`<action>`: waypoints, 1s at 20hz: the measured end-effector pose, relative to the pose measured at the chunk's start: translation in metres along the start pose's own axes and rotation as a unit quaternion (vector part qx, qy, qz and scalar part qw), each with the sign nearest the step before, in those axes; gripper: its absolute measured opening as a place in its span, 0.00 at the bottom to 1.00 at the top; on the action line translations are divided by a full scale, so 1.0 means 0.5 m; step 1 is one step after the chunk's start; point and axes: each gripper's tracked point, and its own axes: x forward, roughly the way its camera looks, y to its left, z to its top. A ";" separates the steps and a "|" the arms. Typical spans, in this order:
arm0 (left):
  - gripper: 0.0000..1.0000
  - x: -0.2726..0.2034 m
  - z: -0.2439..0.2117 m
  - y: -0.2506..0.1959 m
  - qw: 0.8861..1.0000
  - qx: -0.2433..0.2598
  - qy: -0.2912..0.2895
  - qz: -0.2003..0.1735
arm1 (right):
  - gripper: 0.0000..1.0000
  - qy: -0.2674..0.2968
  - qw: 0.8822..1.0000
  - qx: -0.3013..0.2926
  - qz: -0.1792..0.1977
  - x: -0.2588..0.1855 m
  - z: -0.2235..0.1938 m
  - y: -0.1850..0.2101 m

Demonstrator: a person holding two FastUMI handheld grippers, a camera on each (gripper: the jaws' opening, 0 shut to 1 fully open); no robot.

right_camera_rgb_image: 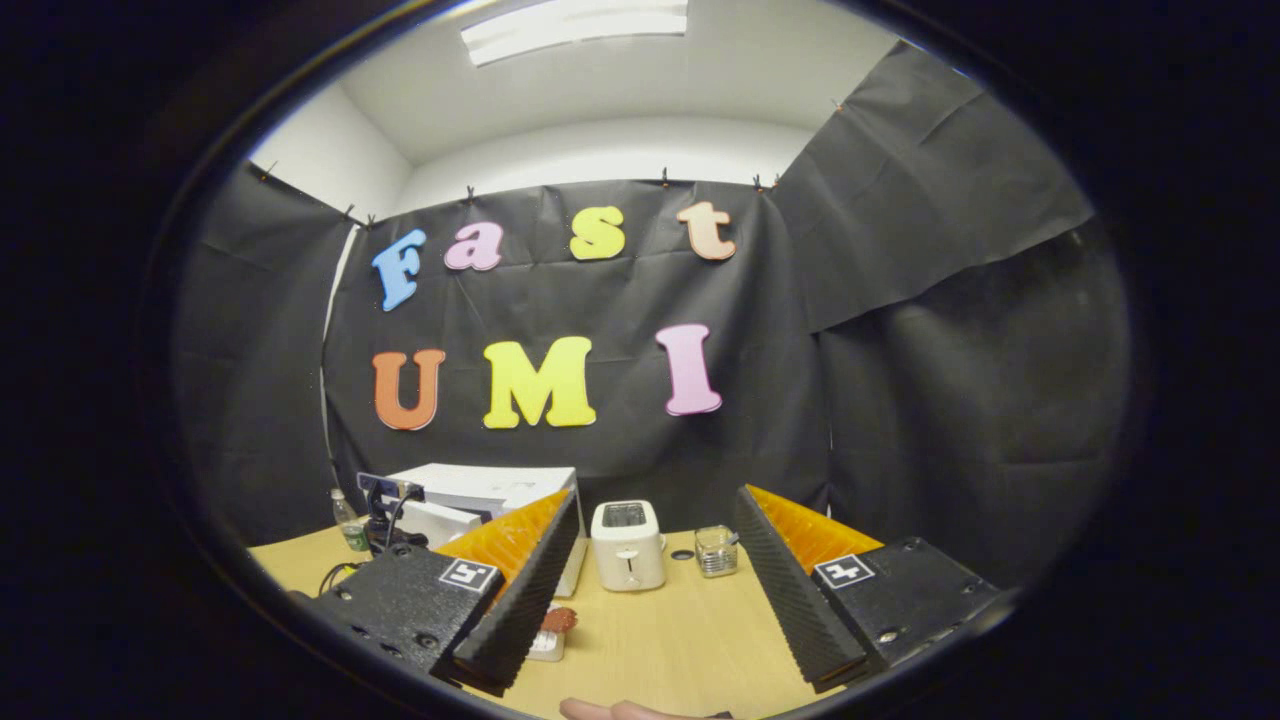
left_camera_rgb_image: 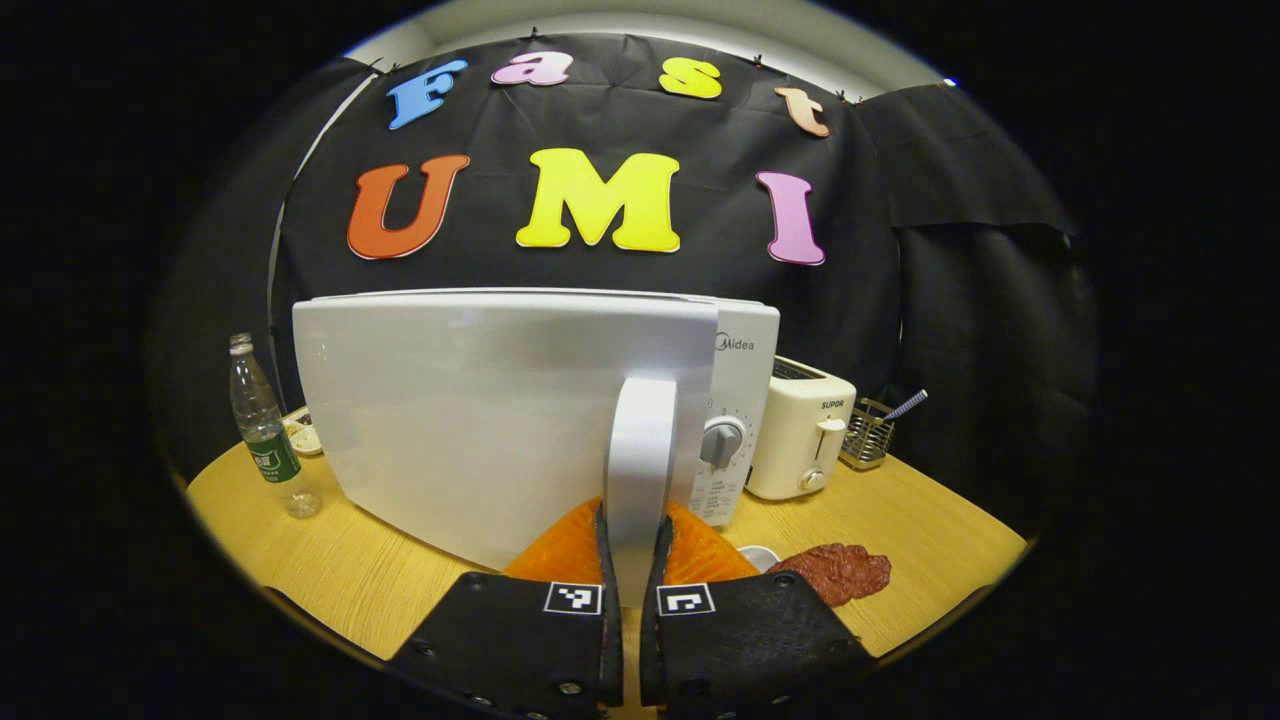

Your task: Open the microwave oven with the left hand, put the food in, and close the microwave oven.

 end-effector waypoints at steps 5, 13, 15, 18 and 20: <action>0.07 -0.085 -0.015 0.029 1.000 -0.010 0.007 -0.019 | 1.00 0.016 1.000 -0.007 0.010 -0.001 -0.034 0.029; 0.12 -0.222 -0.048 0.125 1.000 0.000 0.011 -0.008 | 1.00 0.044 0.999 -0.007 0.022 0.018 -0.085 0.072; 0.18 -0.278 -0.063 0.177 1.000 0.005 0.006 0.010 | 1.00 0.048 0.999 -0.005 0.024 0.019 -0.093 0.080; 0.23 -0.361 -0.093 0.261 0.999 -0.025 0.017 0.042 | 1.00 0.048 0.998 -0.007 0.029 0.017 -0.100 0.096; 0.36 -0.414 -0.101 0.315 0.996 -0.036 0.019 0.076 | 1.00 0.050 0.998 -0.007 0.033 0.018 -0.107 0.108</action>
